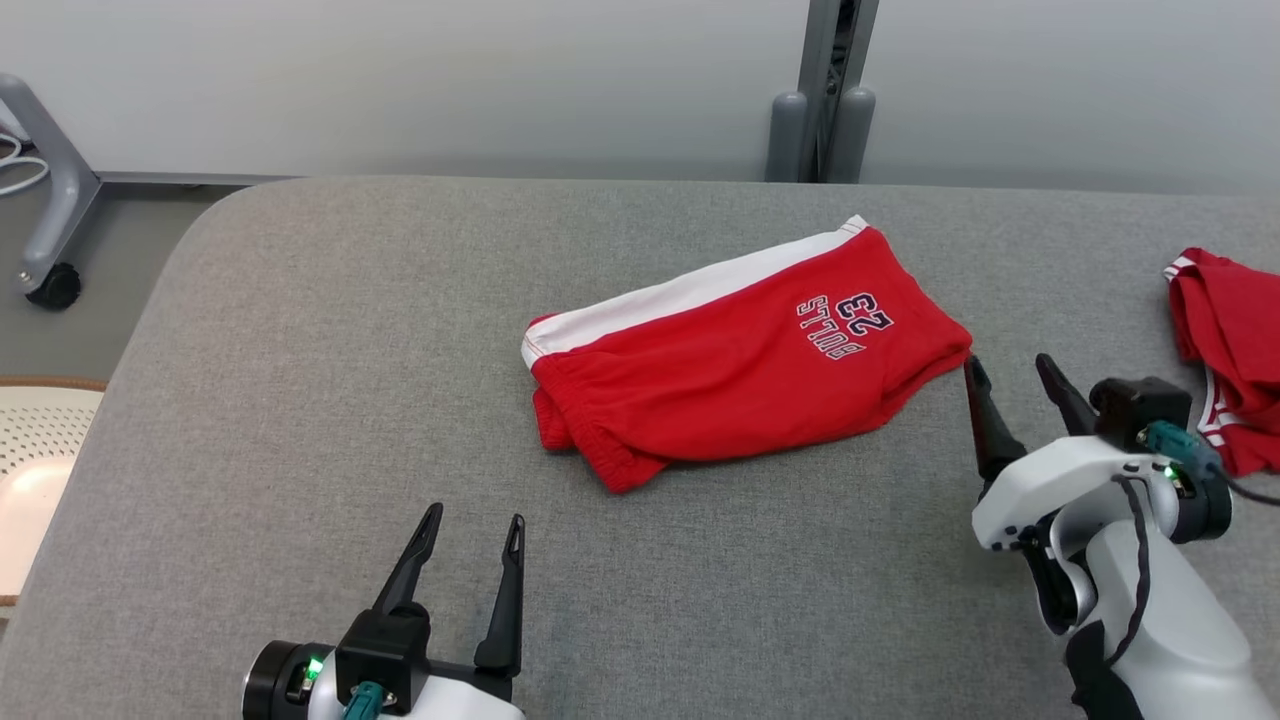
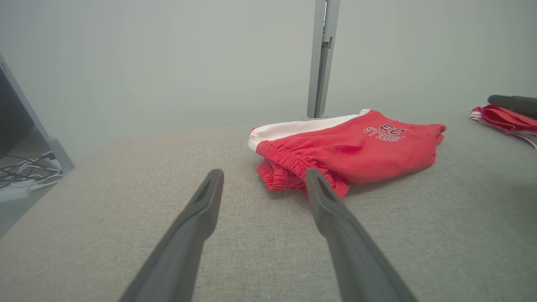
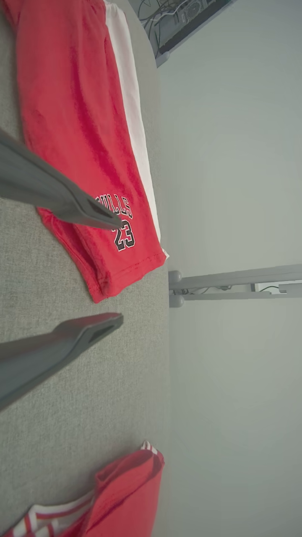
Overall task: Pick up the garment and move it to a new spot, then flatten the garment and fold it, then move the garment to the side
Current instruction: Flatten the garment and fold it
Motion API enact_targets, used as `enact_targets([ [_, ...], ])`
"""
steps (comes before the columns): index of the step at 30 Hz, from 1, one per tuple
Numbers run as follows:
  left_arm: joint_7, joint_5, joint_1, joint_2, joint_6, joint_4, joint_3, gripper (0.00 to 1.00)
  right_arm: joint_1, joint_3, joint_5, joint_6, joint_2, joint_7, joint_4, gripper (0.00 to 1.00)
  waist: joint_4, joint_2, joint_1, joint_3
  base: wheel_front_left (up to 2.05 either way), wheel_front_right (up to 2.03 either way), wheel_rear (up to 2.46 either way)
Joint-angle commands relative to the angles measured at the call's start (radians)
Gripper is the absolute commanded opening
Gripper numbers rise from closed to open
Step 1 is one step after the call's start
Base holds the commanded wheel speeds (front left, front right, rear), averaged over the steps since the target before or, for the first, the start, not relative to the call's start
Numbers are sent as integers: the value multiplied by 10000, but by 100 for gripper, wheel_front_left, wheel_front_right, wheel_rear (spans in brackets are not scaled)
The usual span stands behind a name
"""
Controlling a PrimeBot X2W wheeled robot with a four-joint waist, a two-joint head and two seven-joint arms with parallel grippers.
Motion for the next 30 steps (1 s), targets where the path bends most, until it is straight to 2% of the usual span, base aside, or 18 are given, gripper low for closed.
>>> enact_targets([
  [1,-40,148,-219,32,-60,12,26,100,-242,-105,77,-4,-20,-2,206,100,68,-1,0,144,0,0,0],
  [5,-40,298,-417,5,-214,41,-40,100,-1238,-521,180,-4,-117,116,1298,100,233,-1,0,505,0,0,0],
  [16,-41,738,-1145,-183,-605,309,-425,100,-3381,-1497,-685,-4,-470,171,4053,100,646,-1,0,1314,0,0,0],
  [30,-41,845,-1636,-118,-866,717,-658,100,-3094,-2616,-1675,-4,-348,836,4513,100,839,-1,0,1513,0,0,0],
])
